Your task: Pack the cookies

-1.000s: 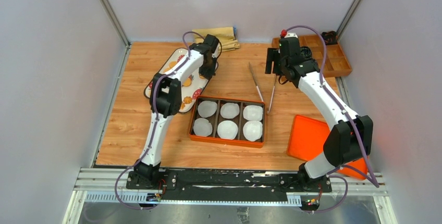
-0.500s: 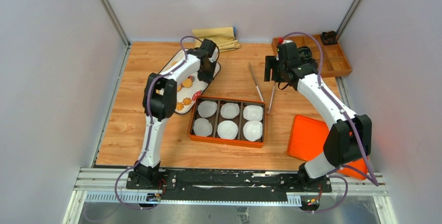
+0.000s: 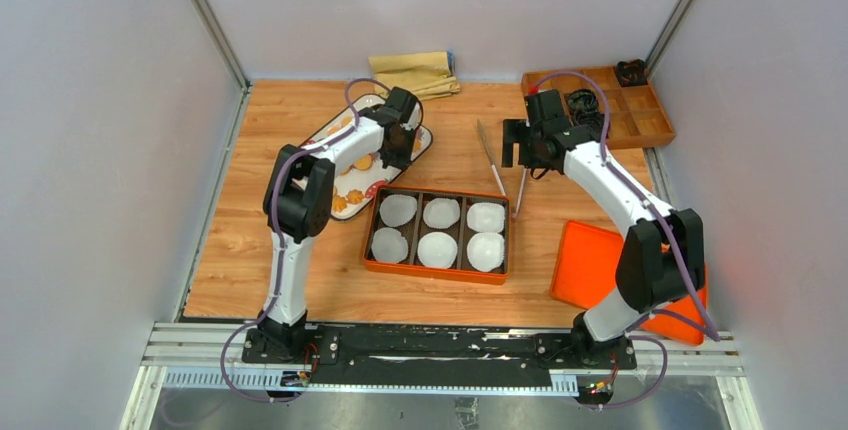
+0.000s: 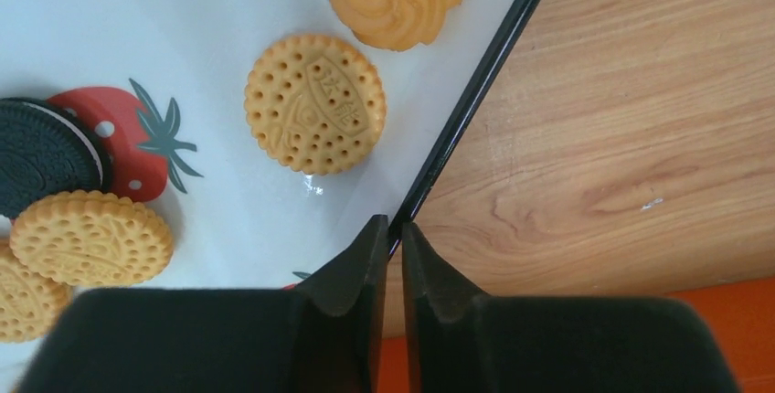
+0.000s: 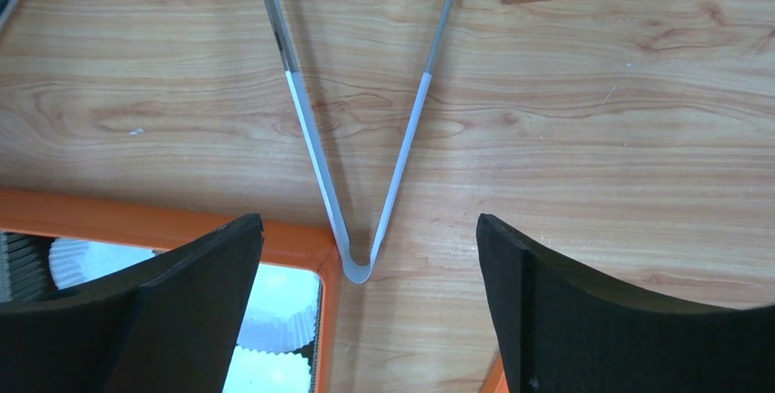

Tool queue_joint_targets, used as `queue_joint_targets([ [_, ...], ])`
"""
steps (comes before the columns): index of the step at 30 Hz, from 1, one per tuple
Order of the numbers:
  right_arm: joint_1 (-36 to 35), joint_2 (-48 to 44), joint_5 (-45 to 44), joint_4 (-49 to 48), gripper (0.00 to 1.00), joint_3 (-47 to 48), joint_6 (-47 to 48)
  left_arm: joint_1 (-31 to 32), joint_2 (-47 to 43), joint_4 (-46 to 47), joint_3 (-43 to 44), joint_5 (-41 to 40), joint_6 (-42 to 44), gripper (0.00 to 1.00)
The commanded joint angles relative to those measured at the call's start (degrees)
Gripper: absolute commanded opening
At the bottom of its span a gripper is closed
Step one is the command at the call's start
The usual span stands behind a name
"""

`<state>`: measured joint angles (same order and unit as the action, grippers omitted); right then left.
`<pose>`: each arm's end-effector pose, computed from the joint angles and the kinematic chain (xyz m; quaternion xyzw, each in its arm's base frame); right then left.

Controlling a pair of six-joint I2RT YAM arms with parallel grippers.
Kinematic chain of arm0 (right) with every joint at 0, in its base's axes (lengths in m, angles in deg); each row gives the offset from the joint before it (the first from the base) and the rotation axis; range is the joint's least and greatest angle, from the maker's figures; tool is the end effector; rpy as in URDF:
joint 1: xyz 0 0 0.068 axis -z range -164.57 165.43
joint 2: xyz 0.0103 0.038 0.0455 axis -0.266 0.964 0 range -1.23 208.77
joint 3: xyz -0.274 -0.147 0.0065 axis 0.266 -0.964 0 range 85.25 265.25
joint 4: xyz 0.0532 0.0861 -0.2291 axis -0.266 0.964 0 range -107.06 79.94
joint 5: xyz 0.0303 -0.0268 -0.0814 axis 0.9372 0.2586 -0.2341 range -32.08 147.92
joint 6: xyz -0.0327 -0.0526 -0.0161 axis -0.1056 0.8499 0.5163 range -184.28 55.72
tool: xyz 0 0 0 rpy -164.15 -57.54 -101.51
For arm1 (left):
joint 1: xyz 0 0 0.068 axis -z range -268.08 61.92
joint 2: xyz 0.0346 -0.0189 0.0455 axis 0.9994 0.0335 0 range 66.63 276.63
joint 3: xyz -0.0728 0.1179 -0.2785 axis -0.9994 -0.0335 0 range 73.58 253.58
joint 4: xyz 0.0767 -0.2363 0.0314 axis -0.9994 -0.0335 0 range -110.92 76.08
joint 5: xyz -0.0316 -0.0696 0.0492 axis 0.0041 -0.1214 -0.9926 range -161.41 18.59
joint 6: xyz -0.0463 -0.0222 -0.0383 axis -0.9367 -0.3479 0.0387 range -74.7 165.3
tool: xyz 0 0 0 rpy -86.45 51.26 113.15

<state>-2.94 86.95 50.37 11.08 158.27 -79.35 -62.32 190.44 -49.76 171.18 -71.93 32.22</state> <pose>0.3255 0.1012 0.3292 -0.0003 0.9165 0.0558 0.3962 0.4347 -0.2093 0.2073 0.1061 0.9646 -0.0762 0.2293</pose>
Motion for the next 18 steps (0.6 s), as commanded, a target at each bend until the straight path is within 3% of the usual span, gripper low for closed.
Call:
queue_joint_targets([
  [1, -0.6, 4.8, -2.2, 3.0, 0.95, 1.6, -1.4, 0.9, -1.0, -2.2, 1.4, -5.3, -0.7, 0.23],
  [6, -0.6, 10.5, -1.7, 4.3, 1.00, 2.6, -1.9, 0.9, -4.1, -1.9, 6.7, -6.1, -0.1, 0.45],
  [10, -0.7, 13.3, -1.2, 4.2, 1.00, 2.7, -2.6, 0.9, -8.6, -1.6, 6.5, -4.5, -0.5, 0.49],
  [18, -0.7, 18.6, 0.9, 3.5, 1.00, 5.9, -3.1, 0.9, -18.2, 1.0, -2.5, -5.0, -1.5, 0.53],
])
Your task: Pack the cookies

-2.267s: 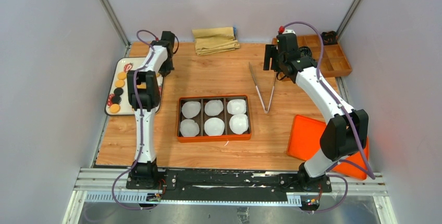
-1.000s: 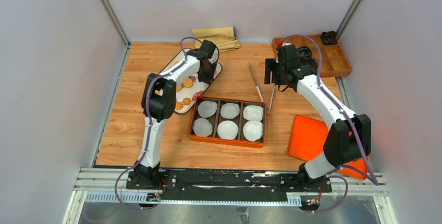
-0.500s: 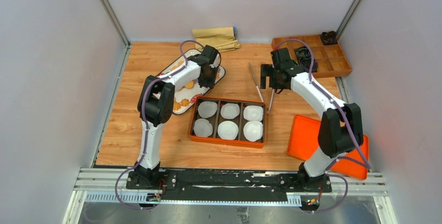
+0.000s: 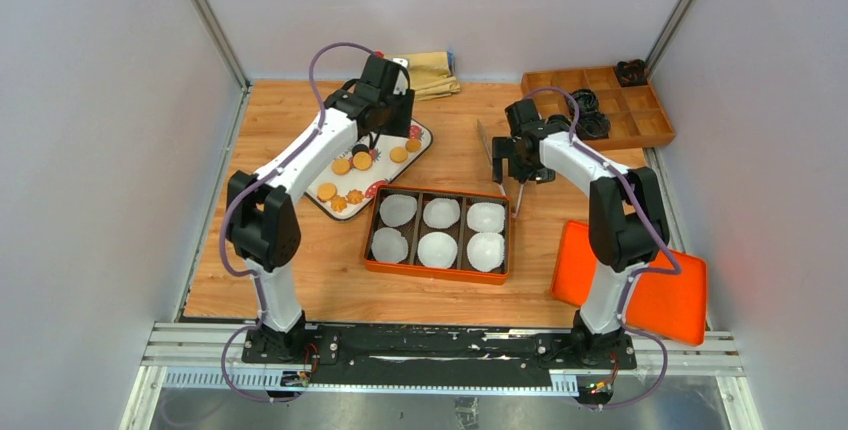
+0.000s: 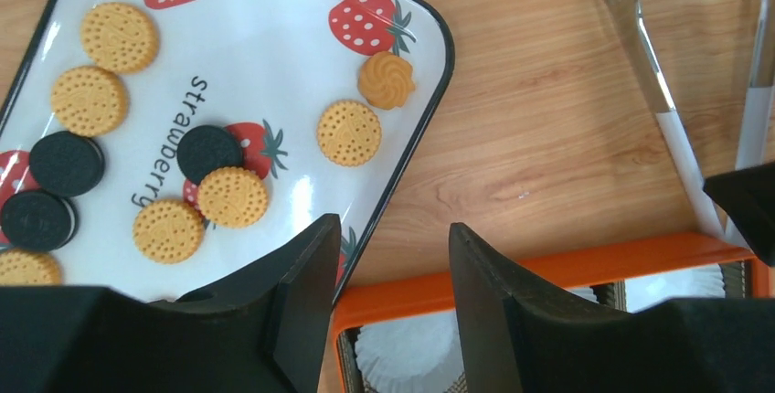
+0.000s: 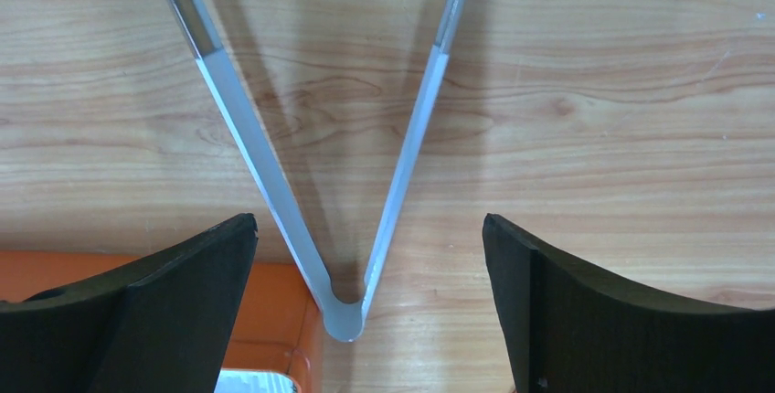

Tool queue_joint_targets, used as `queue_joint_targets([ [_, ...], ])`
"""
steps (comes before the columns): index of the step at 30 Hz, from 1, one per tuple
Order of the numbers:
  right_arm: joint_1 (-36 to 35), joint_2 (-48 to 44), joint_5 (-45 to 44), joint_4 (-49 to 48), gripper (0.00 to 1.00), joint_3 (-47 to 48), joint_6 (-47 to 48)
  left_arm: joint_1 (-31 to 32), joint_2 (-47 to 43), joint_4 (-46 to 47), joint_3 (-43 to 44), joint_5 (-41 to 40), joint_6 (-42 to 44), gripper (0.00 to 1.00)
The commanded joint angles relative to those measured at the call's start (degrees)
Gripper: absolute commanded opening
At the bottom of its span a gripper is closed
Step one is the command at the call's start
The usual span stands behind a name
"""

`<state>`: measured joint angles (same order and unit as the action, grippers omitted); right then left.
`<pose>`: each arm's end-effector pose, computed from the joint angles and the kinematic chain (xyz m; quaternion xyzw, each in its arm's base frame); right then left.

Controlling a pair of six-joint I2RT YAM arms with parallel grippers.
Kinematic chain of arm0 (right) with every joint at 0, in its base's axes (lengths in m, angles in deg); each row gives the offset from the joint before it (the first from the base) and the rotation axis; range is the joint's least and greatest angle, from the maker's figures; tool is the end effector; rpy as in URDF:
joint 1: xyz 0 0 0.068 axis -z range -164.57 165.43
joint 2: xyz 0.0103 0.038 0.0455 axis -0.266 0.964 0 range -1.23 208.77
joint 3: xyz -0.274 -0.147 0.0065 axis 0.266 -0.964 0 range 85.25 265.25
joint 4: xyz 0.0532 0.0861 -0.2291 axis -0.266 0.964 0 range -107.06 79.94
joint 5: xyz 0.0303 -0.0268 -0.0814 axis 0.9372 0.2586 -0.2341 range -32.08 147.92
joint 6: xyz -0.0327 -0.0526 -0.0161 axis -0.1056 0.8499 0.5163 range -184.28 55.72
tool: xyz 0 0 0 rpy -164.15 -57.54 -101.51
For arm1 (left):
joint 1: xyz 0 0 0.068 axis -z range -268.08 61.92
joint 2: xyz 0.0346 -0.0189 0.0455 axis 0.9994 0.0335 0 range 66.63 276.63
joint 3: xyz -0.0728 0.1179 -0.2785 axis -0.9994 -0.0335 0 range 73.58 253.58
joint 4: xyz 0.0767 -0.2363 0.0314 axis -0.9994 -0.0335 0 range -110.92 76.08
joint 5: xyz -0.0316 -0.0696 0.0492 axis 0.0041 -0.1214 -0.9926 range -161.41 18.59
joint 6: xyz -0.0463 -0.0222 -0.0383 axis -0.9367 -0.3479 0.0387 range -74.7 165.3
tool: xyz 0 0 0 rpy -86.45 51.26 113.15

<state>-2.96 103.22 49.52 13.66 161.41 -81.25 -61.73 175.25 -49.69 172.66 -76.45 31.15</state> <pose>0.3751 0.1171 0.2441 0.0077 0.9612 0.0136 0.2753 0.3994 -0.1930 0.3339 0.0816 0.9205 -0.0934 0.3705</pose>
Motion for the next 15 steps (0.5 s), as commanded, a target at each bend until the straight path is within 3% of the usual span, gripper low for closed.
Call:
queue_joint_targets([
  [1, -0.7, 2.9, 2.4, 0.9, 1.00, 3.2, -1.5, 0.3, -3.6, 0.9, -4.5, -0.6, -0.4, 0.53],
  [15, -0.7, 14.4, 2.4, 0.4, 1.00, 8.9, -4.6, 0.3, -5.4, 1.5, -6.3, -1.8, -0.3, 0.52],
])
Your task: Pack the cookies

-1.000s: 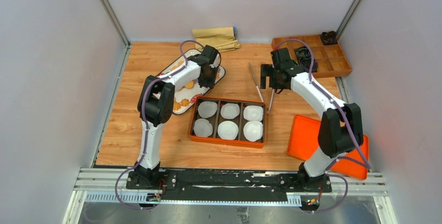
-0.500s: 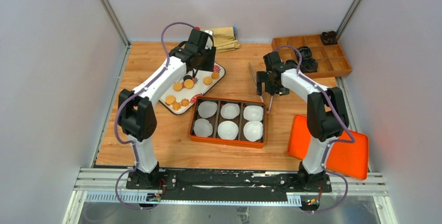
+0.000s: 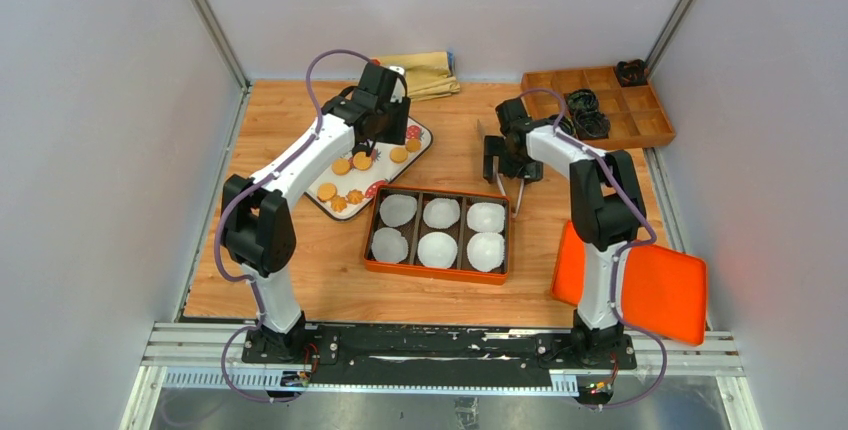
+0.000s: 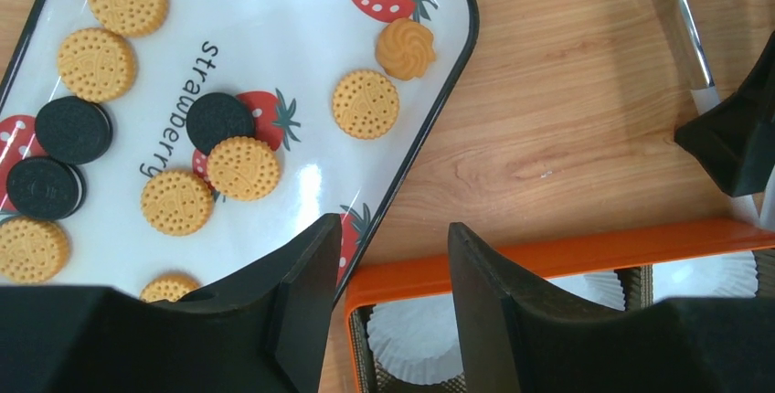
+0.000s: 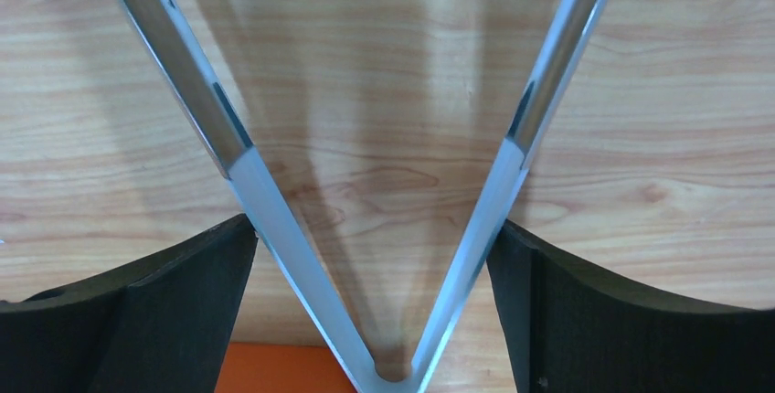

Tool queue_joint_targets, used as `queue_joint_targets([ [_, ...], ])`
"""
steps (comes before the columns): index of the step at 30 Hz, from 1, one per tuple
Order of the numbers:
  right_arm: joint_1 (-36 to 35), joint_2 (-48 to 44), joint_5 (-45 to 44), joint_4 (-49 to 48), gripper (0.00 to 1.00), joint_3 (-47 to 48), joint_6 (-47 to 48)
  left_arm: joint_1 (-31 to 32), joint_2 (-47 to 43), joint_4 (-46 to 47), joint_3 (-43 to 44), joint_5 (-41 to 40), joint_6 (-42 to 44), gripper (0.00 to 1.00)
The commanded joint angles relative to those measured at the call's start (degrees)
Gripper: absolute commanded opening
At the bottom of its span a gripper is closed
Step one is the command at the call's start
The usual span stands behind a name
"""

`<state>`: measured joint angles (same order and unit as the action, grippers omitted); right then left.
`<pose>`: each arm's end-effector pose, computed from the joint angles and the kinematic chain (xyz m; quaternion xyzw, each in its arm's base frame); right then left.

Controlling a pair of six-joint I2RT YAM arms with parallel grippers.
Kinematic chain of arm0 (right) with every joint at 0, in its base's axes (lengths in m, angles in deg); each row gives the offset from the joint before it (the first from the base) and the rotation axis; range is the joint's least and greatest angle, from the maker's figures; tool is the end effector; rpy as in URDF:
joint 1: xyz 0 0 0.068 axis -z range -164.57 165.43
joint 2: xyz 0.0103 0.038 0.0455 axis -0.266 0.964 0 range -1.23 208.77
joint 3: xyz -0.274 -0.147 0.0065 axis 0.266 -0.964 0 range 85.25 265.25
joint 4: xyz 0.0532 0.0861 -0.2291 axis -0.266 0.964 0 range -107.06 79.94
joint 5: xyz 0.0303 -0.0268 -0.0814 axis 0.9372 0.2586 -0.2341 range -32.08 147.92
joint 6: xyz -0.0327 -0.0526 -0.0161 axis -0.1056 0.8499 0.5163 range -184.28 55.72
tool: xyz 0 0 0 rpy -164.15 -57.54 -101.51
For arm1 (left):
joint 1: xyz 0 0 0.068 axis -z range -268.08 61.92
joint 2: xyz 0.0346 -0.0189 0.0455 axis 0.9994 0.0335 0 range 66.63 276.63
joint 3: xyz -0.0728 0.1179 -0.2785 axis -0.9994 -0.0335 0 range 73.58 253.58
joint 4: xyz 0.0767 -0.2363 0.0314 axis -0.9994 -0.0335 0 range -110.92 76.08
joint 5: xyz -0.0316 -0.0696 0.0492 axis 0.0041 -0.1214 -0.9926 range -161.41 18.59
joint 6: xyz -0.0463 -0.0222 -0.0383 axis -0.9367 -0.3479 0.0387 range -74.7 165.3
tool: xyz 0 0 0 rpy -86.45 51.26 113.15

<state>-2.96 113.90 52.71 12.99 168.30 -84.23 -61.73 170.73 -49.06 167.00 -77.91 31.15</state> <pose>0.4152 0.1332 0.2061 0.0242 0.9693 0.0373 0.2418 0.3789 -0.1814 0.3351 0.0771 0.9221 -0.0807 0.3705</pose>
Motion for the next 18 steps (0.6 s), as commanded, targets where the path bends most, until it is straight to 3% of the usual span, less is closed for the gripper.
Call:
queue_joint_targets([
  [1, -0.7, 4.2, -1.3, 1.0, 1.00, 2.5, -1.7, 0.3, -0.7, 0.9, -0.7, 0.0, -0.3, 0.51],
  [5, -1.1, 4.9, -3.3, 1.0, 0.99, 3.8, -1.5, 0.3, -0.3, 0.7, -0.9, 0.2, 0.0, 0.51],
  [14, -2.7, 0.5, -6.1, 1.9, 0.70, 5.7, 1.7, 0.3, -0.1, 0.8, -1.2, 0.4, -0.1, 0.50],
  [18, -2.7, -0.4, -6.3, 3.5, 0.65, 8.9, 3.4, 0.3, -0.3, 0.7, -1.2, 0.2, -0.1, 0.50],
])
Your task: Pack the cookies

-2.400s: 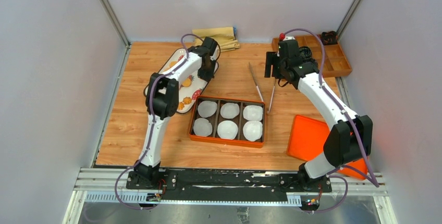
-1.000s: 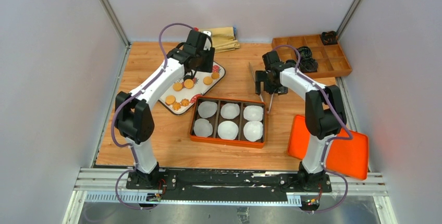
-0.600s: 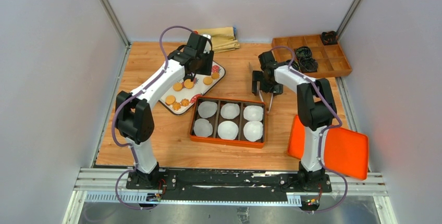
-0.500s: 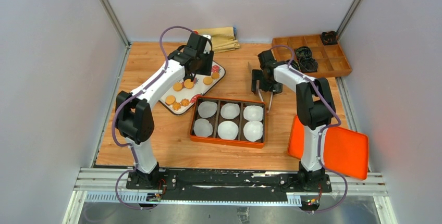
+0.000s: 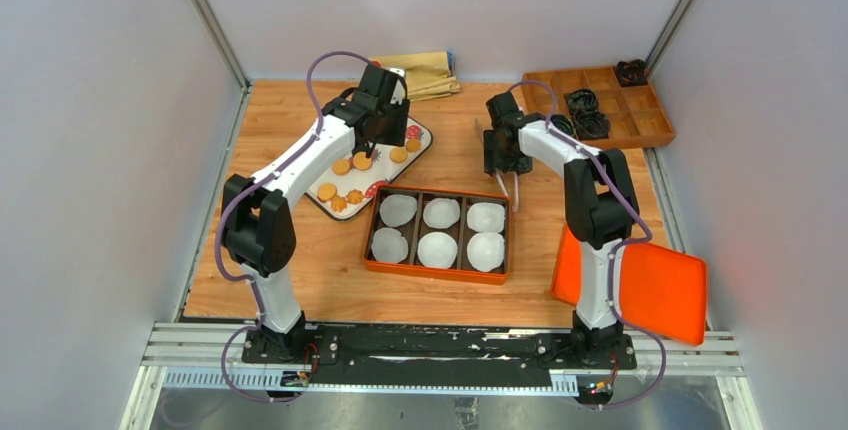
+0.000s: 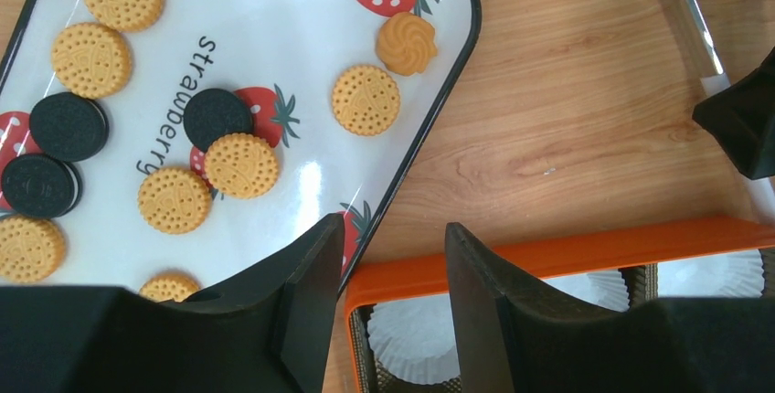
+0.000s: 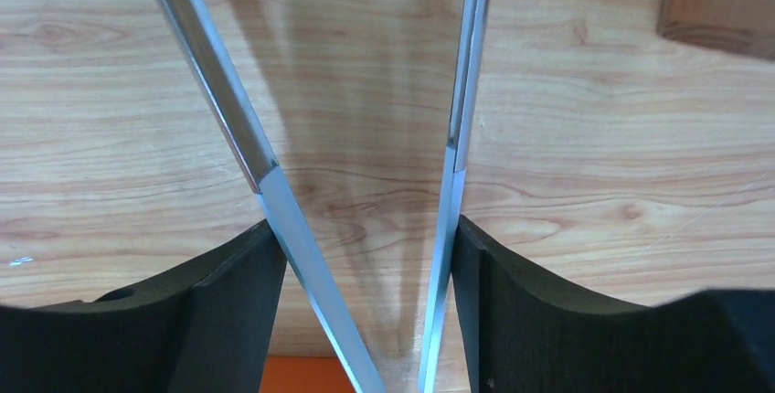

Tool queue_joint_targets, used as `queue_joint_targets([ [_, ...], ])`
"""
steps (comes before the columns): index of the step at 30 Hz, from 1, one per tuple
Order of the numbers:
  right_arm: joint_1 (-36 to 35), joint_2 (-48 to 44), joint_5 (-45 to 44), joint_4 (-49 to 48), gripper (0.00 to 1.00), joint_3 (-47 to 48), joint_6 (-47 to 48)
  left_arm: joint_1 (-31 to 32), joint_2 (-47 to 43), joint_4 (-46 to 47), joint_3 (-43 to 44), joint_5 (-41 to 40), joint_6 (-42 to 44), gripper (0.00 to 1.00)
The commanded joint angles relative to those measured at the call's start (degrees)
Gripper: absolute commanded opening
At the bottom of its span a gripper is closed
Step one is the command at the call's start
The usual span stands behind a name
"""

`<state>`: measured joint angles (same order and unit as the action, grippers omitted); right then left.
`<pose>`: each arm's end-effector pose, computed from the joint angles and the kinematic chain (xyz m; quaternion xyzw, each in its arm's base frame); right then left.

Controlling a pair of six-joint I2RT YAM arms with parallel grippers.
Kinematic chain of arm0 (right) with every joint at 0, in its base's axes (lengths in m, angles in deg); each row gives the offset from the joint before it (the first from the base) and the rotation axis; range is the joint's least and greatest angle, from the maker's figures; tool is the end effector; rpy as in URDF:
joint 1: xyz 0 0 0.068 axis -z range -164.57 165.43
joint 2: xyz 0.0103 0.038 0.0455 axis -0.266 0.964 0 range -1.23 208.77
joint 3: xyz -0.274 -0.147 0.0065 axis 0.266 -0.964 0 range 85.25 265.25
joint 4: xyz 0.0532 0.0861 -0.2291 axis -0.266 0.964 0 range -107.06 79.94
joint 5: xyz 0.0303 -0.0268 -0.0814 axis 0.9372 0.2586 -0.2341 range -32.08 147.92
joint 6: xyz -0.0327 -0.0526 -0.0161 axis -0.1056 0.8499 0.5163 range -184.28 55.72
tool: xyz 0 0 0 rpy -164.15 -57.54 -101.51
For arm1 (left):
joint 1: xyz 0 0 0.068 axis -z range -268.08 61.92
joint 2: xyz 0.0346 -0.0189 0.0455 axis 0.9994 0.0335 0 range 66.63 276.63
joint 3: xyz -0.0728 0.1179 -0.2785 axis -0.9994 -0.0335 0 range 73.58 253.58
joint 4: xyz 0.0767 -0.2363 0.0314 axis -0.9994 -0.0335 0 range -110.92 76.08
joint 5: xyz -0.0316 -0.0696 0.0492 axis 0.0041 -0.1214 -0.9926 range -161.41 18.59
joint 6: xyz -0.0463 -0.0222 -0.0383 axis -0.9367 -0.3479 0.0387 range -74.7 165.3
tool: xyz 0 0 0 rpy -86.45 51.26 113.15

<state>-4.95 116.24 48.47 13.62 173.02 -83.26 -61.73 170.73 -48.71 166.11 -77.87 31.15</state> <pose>0.4275 0.1501 0.2124 0.0093 0.9637 0.0107 0.2667 0.3783 -0.1812 0.3306 0.0777 0.9238 -0.0794 0.3664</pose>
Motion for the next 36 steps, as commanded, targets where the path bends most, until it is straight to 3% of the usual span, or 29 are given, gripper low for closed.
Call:
queue_joint_targets([
  [1, -0.8, -3.1, -2.2, 3.4, 0.64, 5.1, 2.8, 0.3, -0.4, 0.3, -0.4, 0.0, -0.1, 0.50],
  [10, -1.6, -4.7, -4.0, 9.8, 0.63, 15.3, 6.5, 0.3, 0.1, 0.2, -0.1, 0.2, -0.3, 0.50],
  [17, -3.4, -8.7, -6.3, 11.0, 0.64, 16.2, 7.7, 0.3, 0.6, 0.1, 0.7, 1.5, -0.3, 0.50],
  [22, -4.9, -10.1, -7.1, 11.3, 0.64, 15.5, 9.0, 0.0, -0.4, -0.1, 0.1, -3.2, -1.3, 0.51],
  [27, -8.4, -11.3, -4.9, 10.1, 0.62, 14.7, 10.5, -4.2, -3.8, 2.0, -4.4, -4.2, -6.6, 0.53],
  [31, -11.9, -12.5, -3.9, 8.3, 0.60, 13.7, 11.7, -5.5, -7.9, 1.5, -5.5, -13.1, -6.2, 0.52],
  [36, -15.2, -12.9, -0.6, 5.5, 0.59, 13.1, 12.3, -3.9, -14.2, 1.8, -7.3, -26.7, -3.6, 0.42],
])
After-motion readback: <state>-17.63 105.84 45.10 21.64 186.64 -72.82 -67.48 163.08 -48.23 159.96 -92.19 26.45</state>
